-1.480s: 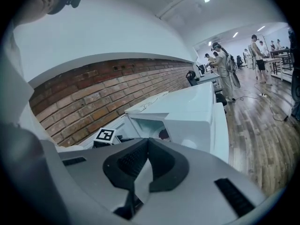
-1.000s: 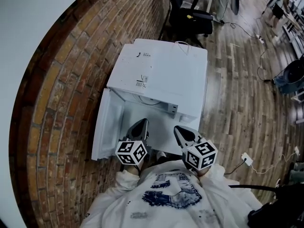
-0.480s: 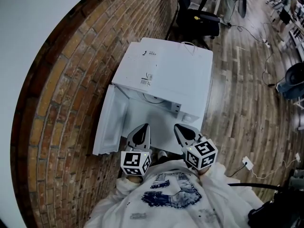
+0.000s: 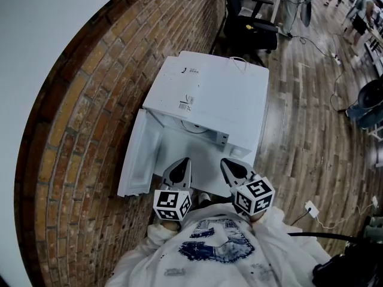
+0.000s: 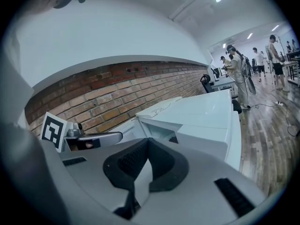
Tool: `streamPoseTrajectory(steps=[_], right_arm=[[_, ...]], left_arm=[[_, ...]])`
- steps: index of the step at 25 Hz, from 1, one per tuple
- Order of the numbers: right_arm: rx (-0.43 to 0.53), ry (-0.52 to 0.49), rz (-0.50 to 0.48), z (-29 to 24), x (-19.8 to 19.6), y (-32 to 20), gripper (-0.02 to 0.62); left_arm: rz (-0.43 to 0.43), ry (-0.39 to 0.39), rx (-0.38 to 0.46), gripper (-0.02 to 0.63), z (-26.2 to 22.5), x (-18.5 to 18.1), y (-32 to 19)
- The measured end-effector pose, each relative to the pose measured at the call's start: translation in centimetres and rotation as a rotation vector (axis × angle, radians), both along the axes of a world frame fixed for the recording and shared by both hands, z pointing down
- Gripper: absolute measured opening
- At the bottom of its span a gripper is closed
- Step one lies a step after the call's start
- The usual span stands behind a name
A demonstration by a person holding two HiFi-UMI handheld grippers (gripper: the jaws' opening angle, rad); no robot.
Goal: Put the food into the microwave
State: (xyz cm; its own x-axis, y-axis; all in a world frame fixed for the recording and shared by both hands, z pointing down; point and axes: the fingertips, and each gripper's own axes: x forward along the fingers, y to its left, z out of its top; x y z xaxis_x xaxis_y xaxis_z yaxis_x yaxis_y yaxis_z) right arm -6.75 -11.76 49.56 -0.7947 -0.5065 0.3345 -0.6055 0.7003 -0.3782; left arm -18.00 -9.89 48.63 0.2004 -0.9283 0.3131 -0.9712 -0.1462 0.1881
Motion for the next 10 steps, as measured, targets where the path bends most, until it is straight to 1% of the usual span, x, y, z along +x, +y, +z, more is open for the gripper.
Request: streamPoseTrajectory(steps=[10], right_arm=[[-0.002,-0.001,0.011,0.16,0.33,-0.27,0.012]], left_arm=[[0.008,0.036,-0.021,0.006,0.69,0.31,-0.44]])
